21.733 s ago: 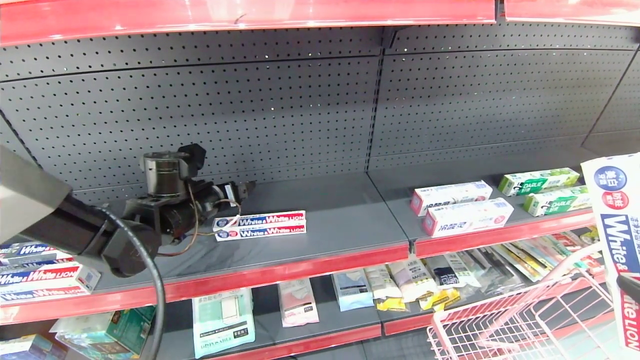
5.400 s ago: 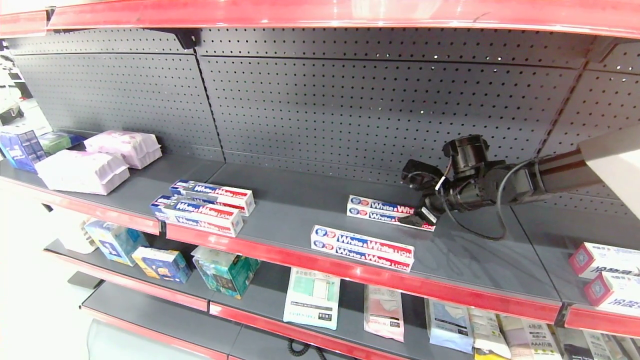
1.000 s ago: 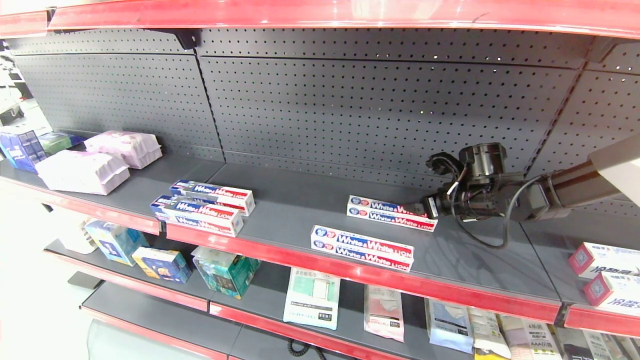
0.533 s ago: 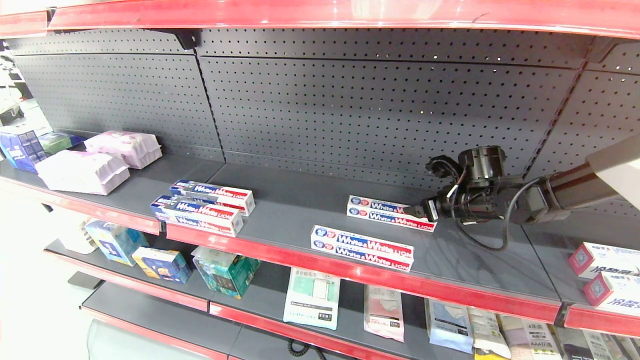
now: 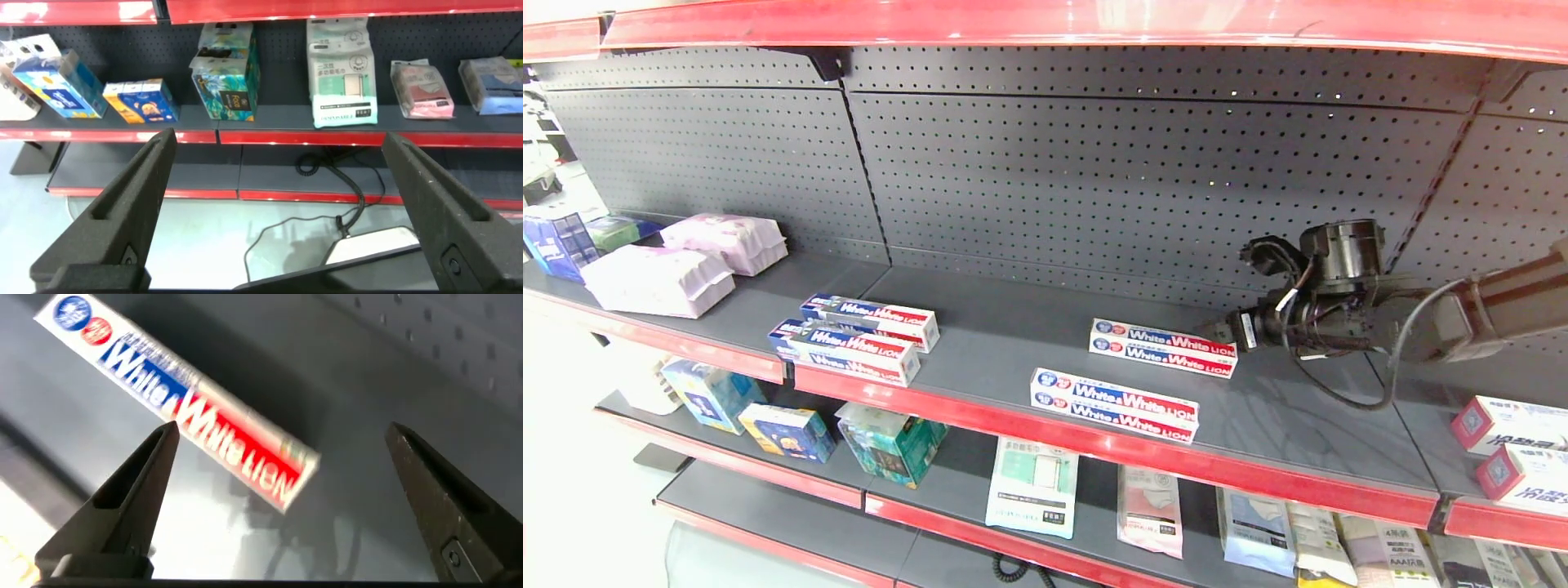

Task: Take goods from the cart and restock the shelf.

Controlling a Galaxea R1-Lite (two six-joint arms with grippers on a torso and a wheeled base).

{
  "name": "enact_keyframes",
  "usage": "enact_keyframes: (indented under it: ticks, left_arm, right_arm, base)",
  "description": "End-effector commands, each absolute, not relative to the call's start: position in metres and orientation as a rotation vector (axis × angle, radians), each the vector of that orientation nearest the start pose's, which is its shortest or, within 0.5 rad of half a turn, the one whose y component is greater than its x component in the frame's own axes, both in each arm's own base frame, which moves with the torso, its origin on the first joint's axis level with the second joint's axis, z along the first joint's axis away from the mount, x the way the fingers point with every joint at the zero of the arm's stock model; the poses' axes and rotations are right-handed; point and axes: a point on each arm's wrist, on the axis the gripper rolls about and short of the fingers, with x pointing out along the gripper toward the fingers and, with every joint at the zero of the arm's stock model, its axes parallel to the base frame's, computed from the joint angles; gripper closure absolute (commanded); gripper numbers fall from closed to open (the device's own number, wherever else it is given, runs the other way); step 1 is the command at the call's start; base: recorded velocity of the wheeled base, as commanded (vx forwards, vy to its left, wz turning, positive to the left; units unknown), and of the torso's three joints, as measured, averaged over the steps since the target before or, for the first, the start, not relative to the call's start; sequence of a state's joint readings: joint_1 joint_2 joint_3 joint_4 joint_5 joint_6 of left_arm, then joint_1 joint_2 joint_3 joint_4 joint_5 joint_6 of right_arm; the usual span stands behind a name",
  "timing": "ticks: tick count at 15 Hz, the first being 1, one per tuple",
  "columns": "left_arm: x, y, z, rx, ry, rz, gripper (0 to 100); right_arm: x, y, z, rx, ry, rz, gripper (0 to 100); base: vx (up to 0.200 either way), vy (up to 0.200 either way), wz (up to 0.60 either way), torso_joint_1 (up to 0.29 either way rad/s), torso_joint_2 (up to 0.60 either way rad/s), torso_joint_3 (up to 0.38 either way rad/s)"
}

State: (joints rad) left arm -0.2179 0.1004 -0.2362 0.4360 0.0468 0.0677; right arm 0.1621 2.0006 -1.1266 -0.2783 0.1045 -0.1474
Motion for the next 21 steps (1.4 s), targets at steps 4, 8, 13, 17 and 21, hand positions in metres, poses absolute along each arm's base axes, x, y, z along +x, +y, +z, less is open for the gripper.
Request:
enact_keyframes:
  ticks: [4, 8, 13, 17, 21]
  left_arm:
    - [-0.036, 0.009, 0.098, 0.091, 0.294, -0.17, 0]
    - [-0.036, 0.009, 0.098, 0.062, 0.298, -0.175, 0]
    - [-0.036, 0.009, 0.097, 0.061, 0.301, -0.177, 0]
    - [-0.036, 0.009, 0.097, 0.06, 0.301, -0.175, 0]
    - [-0.036, 0.009, 0.097, 0.06, 0.3, -0.175, 0]
  right_arm:
    - [0.295, 0.058, 0.15, -0.098, 0.416, 0.204, 0]
    - [0.237, 0.059, 0.158, -0.107, 0.345, 0.215, 0]
    - [0.138, 0.044, 0.166, -0.123, 0.205, 0.222, 0]
    - [0.045, 0.008, 0.132, -0.094, 0.022, 0.119, 0]
    - [-0.016, -0.005, 0.089, -0.089, 0.006, -0.073, 0]
  base:
    - [0.0, 0.0, 0.0, 0.0, 0.0, 0.0]
    - [0.0, 0.0, 0.0, 0.0, 0.0, 0.0]
    - [0.0, 0.0, 0.0, 0.0, 0.0, 0.0]
    - [0.0, 0.0, 0.0, 0.0, 0.0, 0.0]
    - [0.0, 0.0, 0.0, 0.0, 0.0, 0.0]
